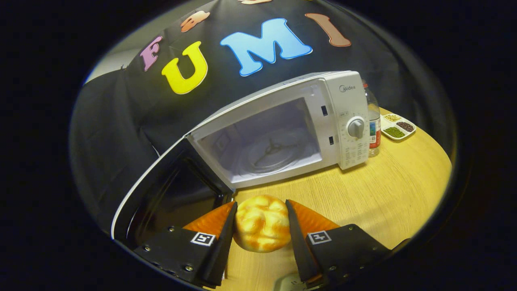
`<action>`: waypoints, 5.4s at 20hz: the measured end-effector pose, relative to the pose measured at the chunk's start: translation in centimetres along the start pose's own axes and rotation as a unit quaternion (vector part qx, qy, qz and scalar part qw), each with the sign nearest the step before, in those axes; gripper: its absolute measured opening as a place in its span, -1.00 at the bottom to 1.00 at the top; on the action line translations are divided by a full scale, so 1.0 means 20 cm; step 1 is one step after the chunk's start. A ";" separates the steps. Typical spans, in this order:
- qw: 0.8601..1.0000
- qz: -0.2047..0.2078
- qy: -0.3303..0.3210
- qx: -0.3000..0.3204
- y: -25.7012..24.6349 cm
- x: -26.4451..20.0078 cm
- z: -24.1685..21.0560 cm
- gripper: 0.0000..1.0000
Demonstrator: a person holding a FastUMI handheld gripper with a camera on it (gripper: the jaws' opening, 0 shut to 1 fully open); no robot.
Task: Open the microwave, put the food inside, and close the microwave door.
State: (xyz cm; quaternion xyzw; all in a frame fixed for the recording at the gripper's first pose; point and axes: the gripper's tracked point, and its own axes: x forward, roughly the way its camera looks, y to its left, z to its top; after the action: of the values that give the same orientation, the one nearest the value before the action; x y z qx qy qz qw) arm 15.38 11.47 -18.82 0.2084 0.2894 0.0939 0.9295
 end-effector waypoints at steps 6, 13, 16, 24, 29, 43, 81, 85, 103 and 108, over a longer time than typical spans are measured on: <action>0.999 0.016 -0.032 0.026 0.02 0.28 0.19 0.37; 0.997 0.031 -0.059 0.047 0.02 0.57 0.27 0.37; 0.995 0.034 -0.080 0.054 0.02 0.66 0.30 0.36; 0.990 0.021 -0.112 0.083 -0.04 0.88 0.32 0.36; 0.990 -0.004 -0.109 0.091 -0.11 0.98 0.27 0.39; 0.991 -0.036 -0.112 0.058 -0.12 0.92 0.31 0.95; 0.942 0.225 -0.148 -0.200 1.22 -0.90 -0.22 0.94; 0.935 0.259 -0.105 -0.217 1.32 -0.89 -0.43 0.95; 0.940 0.204 0.003 -0.274 1.05 -0.57 -0.72 -0.99; 0.942 0.188 -0.003 -0.279 0.91 -0.60 -0.66 -0.99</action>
State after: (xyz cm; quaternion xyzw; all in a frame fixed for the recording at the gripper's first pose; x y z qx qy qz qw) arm -2.92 28.64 -14.66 -0.0082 0.2039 0.3434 0.9168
